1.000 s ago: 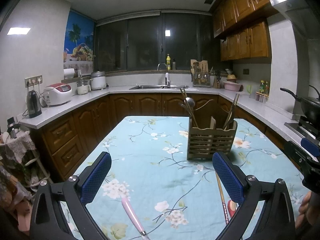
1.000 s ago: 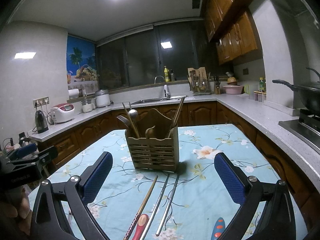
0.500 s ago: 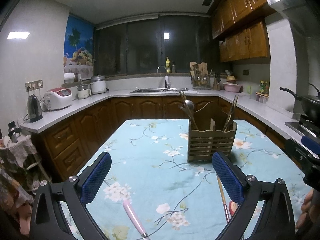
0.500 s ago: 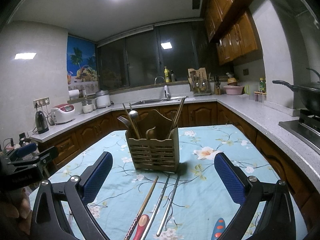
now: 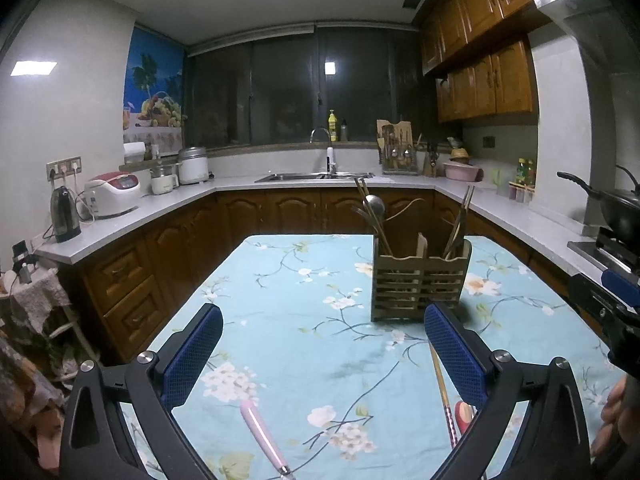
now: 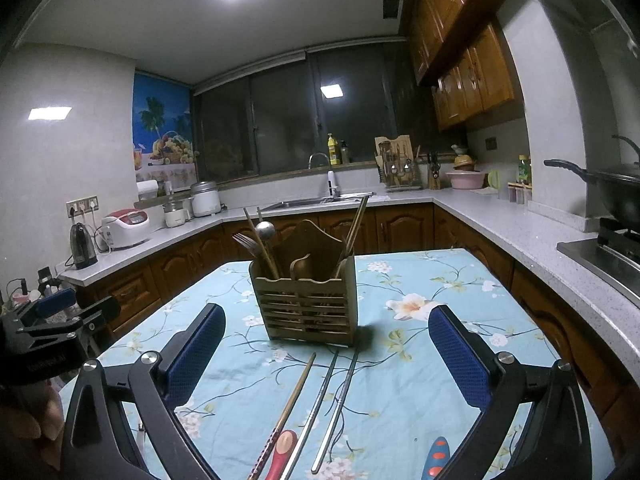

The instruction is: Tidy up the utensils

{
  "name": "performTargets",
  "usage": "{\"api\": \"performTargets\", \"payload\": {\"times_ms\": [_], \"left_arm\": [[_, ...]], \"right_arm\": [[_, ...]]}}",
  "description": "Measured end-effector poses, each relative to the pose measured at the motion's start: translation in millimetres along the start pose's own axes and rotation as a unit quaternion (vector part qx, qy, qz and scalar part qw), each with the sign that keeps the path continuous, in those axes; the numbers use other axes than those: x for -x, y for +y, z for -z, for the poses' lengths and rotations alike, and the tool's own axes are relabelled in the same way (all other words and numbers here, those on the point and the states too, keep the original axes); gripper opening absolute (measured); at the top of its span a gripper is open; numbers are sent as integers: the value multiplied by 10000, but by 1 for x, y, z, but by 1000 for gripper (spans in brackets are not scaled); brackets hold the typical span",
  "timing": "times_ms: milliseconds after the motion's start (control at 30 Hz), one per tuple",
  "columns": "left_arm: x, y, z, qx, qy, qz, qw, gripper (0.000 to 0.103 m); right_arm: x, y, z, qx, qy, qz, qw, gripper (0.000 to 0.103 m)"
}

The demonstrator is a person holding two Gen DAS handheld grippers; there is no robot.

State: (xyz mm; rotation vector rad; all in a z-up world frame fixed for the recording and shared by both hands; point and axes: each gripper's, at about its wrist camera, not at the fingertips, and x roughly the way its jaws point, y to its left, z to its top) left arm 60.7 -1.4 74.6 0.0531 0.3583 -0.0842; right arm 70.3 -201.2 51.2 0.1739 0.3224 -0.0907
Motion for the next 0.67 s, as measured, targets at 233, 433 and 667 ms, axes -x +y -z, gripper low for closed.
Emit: {"api": "performTargets", "payload": {"times_ms": [233, 433, 667], "left_arm": [[-2, -3, 1, 7, 24, 17, 10000, 102], [-5, -4, 1, 29, 53, 56, 10000, 102], [-13, -6, -1, 88, 96, 70, 9999, 102]], "right_arm": [[-1, 0, 0, -11, 0, 6, 10000, 102], [-5, -2, 0, -30, 54, 8, 10000, 102], [-15, -6, 2, -72, 141, 2, 9999, 102]]}}
